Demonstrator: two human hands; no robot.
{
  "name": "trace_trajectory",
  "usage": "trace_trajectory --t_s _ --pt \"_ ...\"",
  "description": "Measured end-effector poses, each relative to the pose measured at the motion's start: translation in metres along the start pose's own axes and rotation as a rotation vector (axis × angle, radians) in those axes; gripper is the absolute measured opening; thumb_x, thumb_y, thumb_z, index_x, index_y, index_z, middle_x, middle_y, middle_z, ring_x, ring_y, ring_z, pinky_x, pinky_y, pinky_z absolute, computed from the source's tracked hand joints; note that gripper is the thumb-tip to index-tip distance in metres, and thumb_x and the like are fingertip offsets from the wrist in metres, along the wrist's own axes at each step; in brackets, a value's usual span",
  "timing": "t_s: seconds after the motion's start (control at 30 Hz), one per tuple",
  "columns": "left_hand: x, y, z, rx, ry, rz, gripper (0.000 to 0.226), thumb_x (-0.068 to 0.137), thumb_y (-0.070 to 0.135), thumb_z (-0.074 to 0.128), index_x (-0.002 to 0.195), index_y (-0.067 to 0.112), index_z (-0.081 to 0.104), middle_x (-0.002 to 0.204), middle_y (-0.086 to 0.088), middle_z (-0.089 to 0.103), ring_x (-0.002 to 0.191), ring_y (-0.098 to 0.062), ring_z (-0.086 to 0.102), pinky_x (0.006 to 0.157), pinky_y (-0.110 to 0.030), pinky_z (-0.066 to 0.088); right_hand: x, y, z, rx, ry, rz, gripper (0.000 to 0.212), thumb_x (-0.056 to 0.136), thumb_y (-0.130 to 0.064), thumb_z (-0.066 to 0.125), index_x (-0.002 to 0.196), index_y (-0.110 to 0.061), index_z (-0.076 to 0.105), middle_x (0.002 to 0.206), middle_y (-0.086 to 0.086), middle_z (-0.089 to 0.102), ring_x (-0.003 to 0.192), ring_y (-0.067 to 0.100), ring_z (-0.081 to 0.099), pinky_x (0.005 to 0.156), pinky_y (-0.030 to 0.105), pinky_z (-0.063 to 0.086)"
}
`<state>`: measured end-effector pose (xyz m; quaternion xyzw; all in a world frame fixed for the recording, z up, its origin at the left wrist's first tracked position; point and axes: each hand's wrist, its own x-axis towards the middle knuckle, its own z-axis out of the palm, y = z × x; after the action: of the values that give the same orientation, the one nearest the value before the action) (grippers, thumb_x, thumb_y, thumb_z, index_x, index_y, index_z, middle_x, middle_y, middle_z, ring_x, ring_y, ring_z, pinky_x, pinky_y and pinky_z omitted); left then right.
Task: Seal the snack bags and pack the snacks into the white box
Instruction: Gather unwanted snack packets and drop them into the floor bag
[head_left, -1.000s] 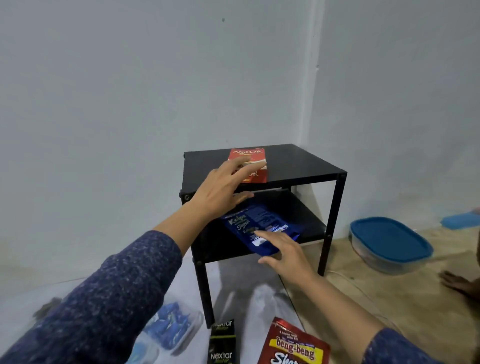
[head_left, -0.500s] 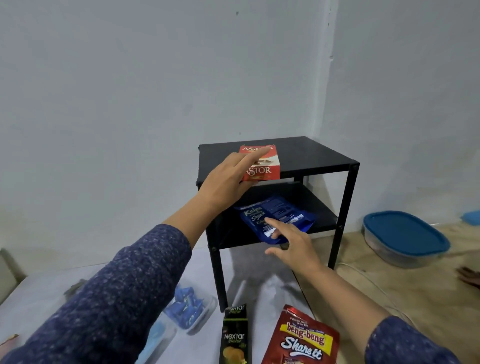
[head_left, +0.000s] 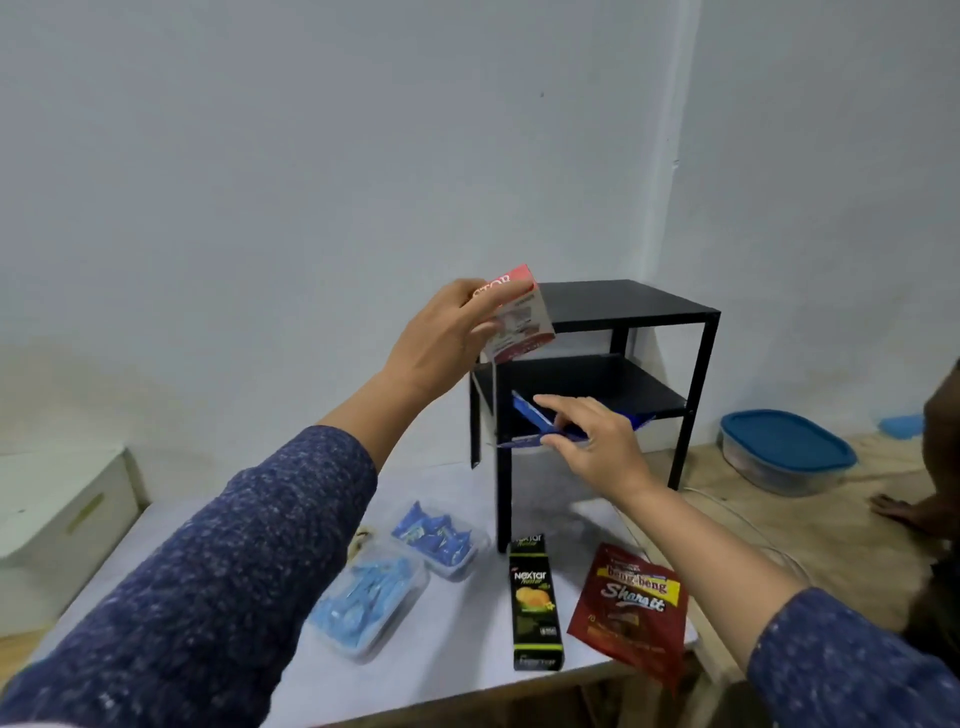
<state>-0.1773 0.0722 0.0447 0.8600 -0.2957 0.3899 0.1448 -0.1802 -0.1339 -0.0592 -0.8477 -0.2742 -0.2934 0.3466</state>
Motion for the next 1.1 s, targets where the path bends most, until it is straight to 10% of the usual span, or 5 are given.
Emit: trace_trajectory --t_s 0.33,0.8,1.1 --pt "-0.153 -0.032 -0.165 0.269 0.008 -0.345 0.032 0.096 0.021 0.047 0.124 0.03 0.059 0.125 -0.021 0.048 0.1 -0.036 0.057 0.073 -0.025 0.038 0.001 -0.167 0.076 0.197 -0.158 -0.254 0.03 0.076 0.007 0.064 0.098 -0.012 0.074 0.077 0.002 0.052 0.068 0.005 0.049 0.067 0.005 0.043" --pt "-0.421 -0.074 -0.395 0.577 0.112 -0.973 0.036 0.091 0.01 0.056 0.124 0.026 0.06 0.122 -0.019 0.045 0.102 -0.035 0.054 0.085 -0.044 0.055 -0.011 -0.421 0.272 0.493 -0.518 -0.573 0.022 0.081 0.002 0.066 0.1 -0.006 0.072 0.084 0.002 0.055 0.077 0.012 0.051 0.069 0.0 0.038" --pt "-0.547 -0.068 -0.487 0.74 0.066 -1.365 0.04 0.093 0.01 0.053 0.13 0.024 0.053 0.124 -0.012 0.04 0.099 -0.017 0.042 0.085 -0.026 0.044 -0.027 -0.588 0.413 0.681 -0.739 -0.788 0.023 0.084 -0.006 0.063 0.105 -0.008 0.071 0.086 0.007 0.055 0.082 0.02 0.051 0.069 0.016 0.029"
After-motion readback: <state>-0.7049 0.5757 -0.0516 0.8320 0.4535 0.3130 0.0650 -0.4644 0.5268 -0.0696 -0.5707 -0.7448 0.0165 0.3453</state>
